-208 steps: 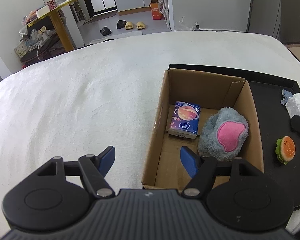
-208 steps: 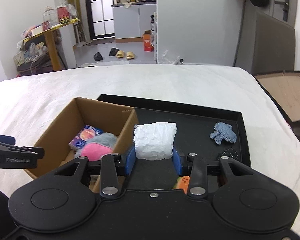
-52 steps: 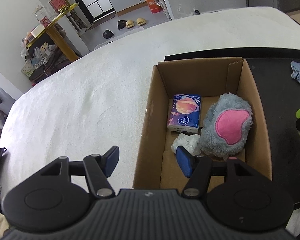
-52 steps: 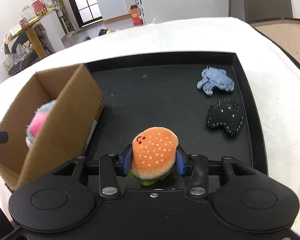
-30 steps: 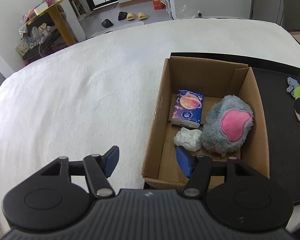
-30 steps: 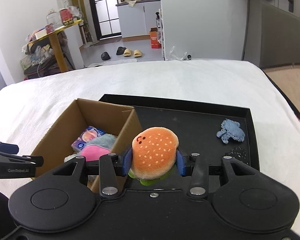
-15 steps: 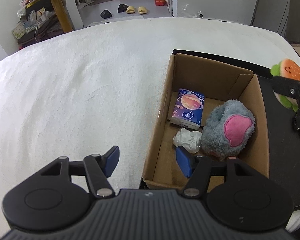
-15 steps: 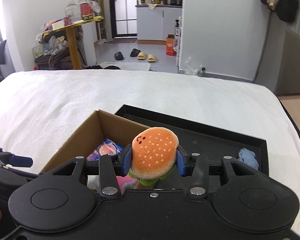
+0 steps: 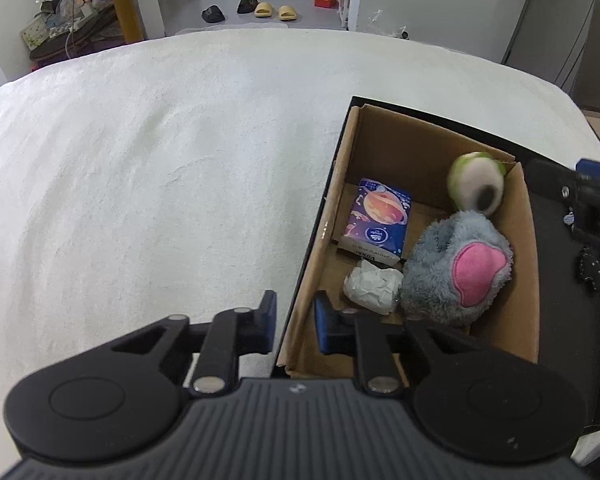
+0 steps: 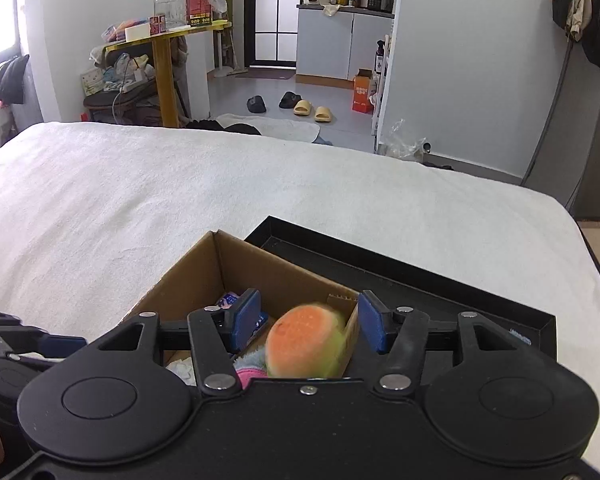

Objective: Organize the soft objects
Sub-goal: 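Carry the burger plush with the right tool and release it into the box, then move the right tool over the black star-stitched plush on the tray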

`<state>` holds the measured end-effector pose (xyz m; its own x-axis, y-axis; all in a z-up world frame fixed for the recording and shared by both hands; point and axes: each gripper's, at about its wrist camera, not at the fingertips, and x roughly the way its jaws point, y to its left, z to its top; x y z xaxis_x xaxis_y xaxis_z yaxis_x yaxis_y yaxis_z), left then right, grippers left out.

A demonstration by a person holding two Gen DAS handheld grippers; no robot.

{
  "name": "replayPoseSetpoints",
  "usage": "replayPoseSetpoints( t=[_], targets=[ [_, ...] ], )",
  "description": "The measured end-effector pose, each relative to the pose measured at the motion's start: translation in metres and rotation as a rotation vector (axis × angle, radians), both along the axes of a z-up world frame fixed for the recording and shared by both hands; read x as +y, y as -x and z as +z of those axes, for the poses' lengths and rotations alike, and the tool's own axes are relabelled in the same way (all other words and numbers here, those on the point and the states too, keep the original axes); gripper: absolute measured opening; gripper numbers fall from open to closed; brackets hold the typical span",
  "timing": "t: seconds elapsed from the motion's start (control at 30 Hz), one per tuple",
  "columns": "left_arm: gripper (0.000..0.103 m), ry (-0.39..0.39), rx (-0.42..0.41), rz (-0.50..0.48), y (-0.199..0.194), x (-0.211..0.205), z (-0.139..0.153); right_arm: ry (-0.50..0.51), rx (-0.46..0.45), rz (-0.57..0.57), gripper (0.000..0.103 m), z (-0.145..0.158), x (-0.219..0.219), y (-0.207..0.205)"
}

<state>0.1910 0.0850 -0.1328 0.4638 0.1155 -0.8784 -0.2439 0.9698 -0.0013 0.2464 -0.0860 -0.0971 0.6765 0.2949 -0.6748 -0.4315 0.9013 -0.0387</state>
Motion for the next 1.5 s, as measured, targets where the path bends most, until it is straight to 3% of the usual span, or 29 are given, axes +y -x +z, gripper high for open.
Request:
replayPoseSetpoints(
  t=[0.37,0.67,0.97,1.07,1.2,1.37,1.5],
  targets=[
    [0.013,-0.033,-0.022,-0.008,0.006,-0.008,0.006,-0.019,0.060,-0.093,0.059,-0.018,-0.038,0.019],
    [0.017,-0.180,-0.040,-0.041,0.012,-0.029,0.017,-0.048,0.076,-0.154,0.062,-0.025,-0.069,0.029],
    [0.017,-0.232,-0.027,-0.037,0.008,-0.036,0.017,-0.084,0.096,-0.200,0.064,-0.035,-0.098,0.031],
    [0.024,-0.259,-0.019,-0.045,0.008,-0.043,0.017,-0.099,0.098,-0.210,0.067,-0.038,-0.108,0.031],
    [0.045,-0.304,-0.033,-0.060,0.009,-0.051,0.019,-0.116,0.097,-0.224,0.070,-0.042,-0.119,0.030],
    [0.051,-0.362,-0.049,-0.081,0.009,-0.062,0.020,-0.128,0.097,-0.248,0.079,-0.048,-0.132,0.027],
    [0.055,-0.375,-0.041,-0.077,0.005,-0.065,0.019,-0.139,0.104,-0.268,0.079,-0.054,-0.142,0.023]
  ],
)
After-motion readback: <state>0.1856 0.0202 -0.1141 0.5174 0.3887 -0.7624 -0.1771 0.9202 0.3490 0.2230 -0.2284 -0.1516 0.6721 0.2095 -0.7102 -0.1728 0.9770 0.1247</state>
